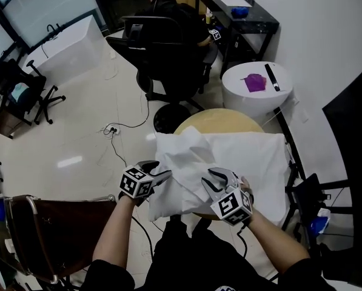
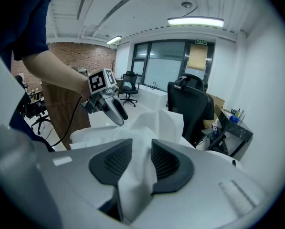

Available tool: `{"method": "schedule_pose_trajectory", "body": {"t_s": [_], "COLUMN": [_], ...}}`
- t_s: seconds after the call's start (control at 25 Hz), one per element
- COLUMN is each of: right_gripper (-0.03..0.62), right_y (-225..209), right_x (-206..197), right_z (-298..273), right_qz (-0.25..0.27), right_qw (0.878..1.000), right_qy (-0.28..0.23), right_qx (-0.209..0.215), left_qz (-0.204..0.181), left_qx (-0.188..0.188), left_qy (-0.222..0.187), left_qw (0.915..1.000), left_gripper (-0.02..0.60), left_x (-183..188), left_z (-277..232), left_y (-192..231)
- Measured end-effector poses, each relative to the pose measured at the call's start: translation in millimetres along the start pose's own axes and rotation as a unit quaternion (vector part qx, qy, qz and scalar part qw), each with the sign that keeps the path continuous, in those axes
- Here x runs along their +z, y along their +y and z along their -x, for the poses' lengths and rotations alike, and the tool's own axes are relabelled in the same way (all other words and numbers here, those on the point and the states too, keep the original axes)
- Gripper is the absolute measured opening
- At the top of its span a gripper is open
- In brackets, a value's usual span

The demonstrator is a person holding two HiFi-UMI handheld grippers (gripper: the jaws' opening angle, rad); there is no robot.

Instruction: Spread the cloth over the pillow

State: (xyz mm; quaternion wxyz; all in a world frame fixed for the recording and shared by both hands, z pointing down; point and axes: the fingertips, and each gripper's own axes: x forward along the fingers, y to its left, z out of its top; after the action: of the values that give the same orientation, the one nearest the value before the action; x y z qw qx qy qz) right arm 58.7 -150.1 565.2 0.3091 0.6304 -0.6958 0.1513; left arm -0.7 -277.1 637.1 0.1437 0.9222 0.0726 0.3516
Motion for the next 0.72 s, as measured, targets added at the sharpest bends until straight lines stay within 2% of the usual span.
{"method": "schedule_pose_trajectory", "body": {"t_s": [0.12, 0.28, 0.36, 0.48, 0.6, 0.72], "right_gripper": [0.138, 0.138, 0.138, 0.138, 0.138, 0.138], "right_y": [1, -1, -1, 0, -1, -3], "right_x": [-3, 3, 2, 6, 18, 29], "right_z": [-4, -9, -10, -10, -9, -11], "right_qz": [-0.016, -0.024, -0.032, -0.034, -0.031, -0.033], "right_qw": [1.0, 0.999, 0.999, 0.998, 0.998, 0.998], "right_qy": [0.013, 0.019, 0.026, 0.03, 0.027, 0.023], "right_qx": [-0.01, -0.029, -0.035, -0.045, -0.051, -0.056], "left_qz": [-0.005, -0.02, -0.037, -0.088, -0.15, -0.211], "left_qx": [-0.015, -0.039, -0.033, -0.012, 0.012, 0.046], "left_qy": [-0.003, 0.01, 0.008, 0.005, 0.025, 0.055], "left_qw": [0.9999, 0.999, 0.9987, 0.9961, 0.9883, 0.975], "left_gripper": [0.255, 0.161, 0.081, 0.005, 0.0, 0.0], "left_x": [4, 0, 4, 13, 18, 27], "left_z": [-7, -15, -13, -5, 5, 16], "left_y": [3, -2, -1, 7, 17, 41]}}
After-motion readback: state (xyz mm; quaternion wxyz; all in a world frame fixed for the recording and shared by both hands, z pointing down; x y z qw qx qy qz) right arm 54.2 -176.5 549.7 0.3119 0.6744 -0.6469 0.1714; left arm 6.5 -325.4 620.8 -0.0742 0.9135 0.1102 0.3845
